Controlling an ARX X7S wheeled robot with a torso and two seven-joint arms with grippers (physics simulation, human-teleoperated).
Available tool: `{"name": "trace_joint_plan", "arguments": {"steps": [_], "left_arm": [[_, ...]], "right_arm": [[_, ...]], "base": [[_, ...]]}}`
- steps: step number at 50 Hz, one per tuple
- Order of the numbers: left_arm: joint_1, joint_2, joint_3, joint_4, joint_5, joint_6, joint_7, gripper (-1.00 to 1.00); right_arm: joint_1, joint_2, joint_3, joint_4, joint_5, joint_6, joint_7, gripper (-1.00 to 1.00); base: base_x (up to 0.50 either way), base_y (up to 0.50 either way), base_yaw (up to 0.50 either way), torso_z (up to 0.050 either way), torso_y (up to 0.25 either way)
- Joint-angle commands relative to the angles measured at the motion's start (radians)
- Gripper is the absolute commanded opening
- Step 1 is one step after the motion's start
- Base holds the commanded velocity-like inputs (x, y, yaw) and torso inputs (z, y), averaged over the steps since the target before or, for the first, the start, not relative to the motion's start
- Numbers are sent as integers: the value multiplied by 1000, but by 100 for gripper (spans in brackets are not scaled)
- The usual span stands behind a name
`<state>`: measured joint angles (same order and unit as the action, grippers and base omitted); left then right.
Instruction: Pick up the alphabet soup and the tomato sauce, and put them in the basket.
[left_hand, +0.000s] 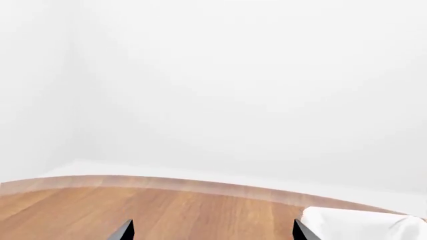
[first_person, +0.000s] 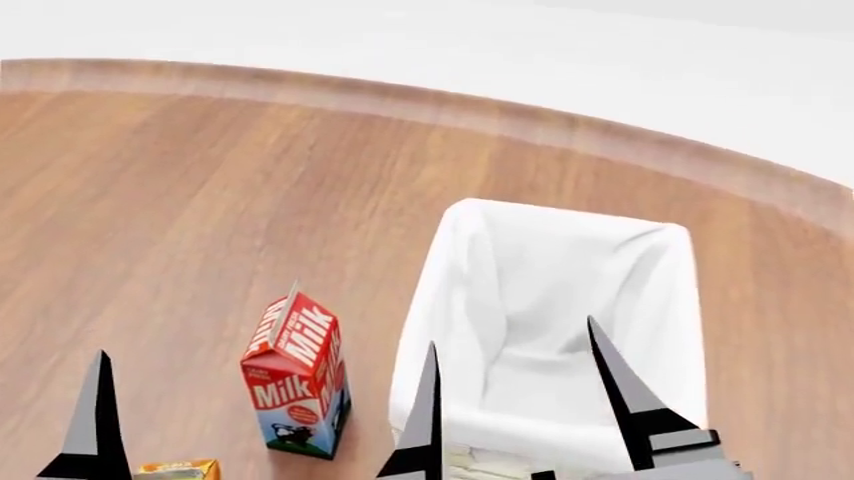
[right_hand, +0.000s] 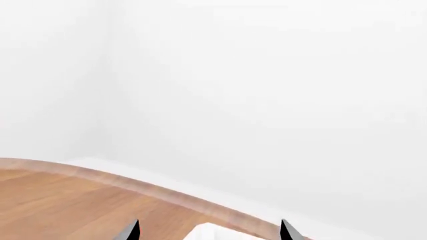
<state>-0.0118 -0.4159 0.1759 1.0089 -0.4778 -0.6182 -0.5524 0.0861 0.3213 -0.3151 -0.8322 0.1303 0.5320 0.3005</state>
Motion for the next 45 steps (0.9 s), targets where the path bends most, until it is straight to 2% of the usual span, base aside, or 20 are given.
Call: {"name": "trace_joint_plan", "arguments": {"steps": [1, 27, 40, 45], "left_arm": [[-8, 5, -6, -32, -2, 69, 24, 100], [1, -22, 3, -34, -30, 132, 2, 100], [8, -36, -15, -42, -43, 170, 1, 100], [8, -42, -18, -40, -47, 171, -3, 100]], "right_arm": [[-5, -19, 31, 2, 4, -32, -23, 100], [-2, -8, 20, 5, 11, -36, -16, 100], [-53, 26, 26, -40, 27, -20, -19, 100], [-125, 54, 31, -75, 26, -43, -16, 100]], "base": [[0, 0, 0, 42, -178], [0, 0, 0, 42, -176], [0, 0, 0, 0, 0], [0, 0, 0, 0, 0]]}}
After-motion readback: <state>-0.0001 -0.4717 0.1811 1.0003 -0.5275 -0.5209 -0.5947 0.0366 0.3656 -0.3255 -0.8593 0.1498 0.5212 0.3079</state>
